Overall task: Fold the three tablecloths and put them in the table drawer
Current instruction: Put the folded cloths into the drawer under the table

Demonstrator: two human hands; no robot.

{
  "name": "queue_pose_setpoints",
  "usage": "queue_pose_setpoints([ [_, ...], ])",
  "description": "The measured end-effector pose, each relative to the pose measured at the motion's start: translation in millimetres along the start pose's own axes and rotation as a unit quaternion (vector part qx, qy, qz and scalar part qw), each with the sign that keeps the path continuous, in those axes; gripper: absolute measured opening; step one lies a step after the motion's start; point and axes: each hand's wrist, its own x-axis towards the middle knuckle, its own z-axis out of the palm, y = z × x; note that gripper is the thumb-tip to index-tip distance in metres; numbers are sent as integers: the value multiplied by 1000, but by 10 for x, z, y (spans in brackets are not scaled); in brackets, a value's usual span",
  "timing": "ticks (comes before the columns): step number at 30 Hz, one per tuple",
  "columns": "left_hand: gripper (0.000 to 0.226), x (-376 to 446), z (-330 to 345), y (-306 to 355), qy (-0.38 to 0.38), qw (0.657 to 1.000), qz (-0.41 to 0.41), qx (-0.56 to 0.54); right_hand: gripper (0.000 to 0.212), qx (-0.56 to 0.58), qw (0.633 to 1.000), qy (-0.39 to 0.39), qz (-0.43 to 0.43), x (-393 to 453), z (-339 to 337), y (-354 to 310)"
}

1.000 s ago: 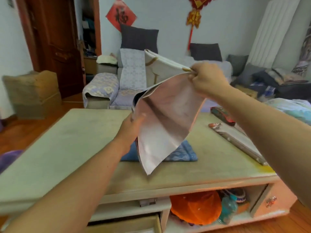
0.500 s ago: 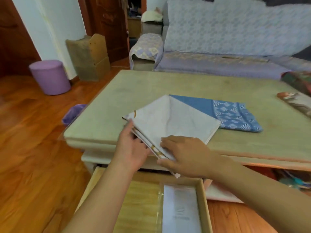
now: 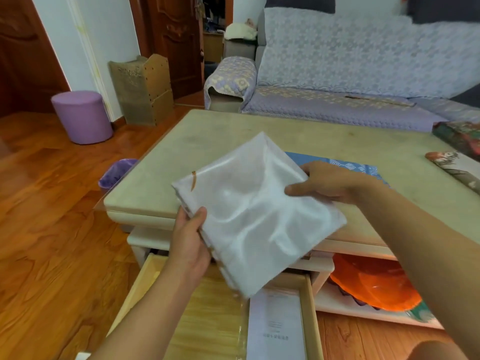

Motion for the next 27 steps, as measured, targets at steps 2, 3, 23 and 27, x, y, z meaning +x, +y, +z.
queue_pose_setpoints([
  [2,38,-64,-112,152,0,1000,10,27,35,135,987,-76,-31,-239,141,-40],
  [3,38,-86,-178,229,-14,999,10,46,40,191,977,-85,-42,-327,248,-20],
  [23,40,-194,-899,155,-314,776,-164,522,39,-229,931,-206,-194,-285,889,291],
  [27,26,-161,-908,66,-223,855,-93,459,61,179,955,-231,-58,-266,676,672],
])
